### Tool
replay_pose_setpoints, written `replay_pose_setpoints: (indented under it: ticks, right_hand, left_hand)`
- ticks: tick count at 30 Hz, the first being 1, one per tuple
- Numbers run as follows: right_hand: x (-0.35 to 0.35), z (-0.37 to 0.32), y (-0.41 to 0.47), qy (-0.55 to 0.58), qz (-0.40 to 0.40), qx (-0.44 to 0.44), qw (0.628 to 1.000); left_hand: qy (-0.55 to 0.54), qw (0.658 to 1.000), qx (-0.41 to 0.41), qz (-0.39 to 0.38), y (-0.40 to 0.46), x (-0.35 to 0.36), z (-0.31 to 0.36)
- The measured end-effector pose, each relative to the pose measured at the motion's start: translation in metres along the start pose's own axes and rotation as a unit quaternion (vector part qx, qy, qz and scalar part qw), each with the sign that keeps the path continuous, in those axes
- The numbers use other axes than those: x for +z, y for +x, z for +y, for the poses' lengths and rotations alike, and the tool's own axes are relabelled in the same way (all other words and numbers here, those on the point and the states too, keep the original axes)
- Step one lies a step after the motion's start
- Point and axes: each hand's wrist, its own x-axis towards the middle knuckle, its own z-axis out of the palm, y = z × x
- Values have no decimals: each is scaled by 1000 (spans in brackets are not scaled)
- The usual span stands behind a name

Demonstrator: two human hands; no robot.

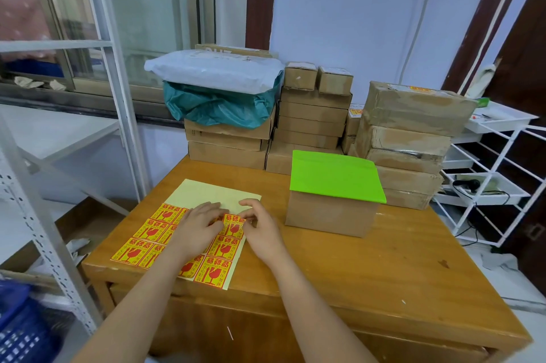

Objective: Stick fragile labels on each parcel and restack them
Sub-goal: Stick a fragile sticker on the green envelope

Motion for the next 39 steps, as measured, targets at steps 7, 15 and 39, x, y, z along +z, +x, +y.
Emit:
replay_pose_setpoints:
  ticks: [7, 15, 39]
  right_hand:
    - [-1, 3, 1, -44, -2, -21, 999]
    - [-2, 3, 1, -64, 1, -22, 998]
    - [-2, 7, 2, -89, 31, -20, 995]
  left_hand:
    - [3, 1000, 8, -5, -1, -1, 1]
    - [9, 1000, 6, -21, -2, -4, 2]
    - [6, 1000, 10, -21, 0, -3, -2]
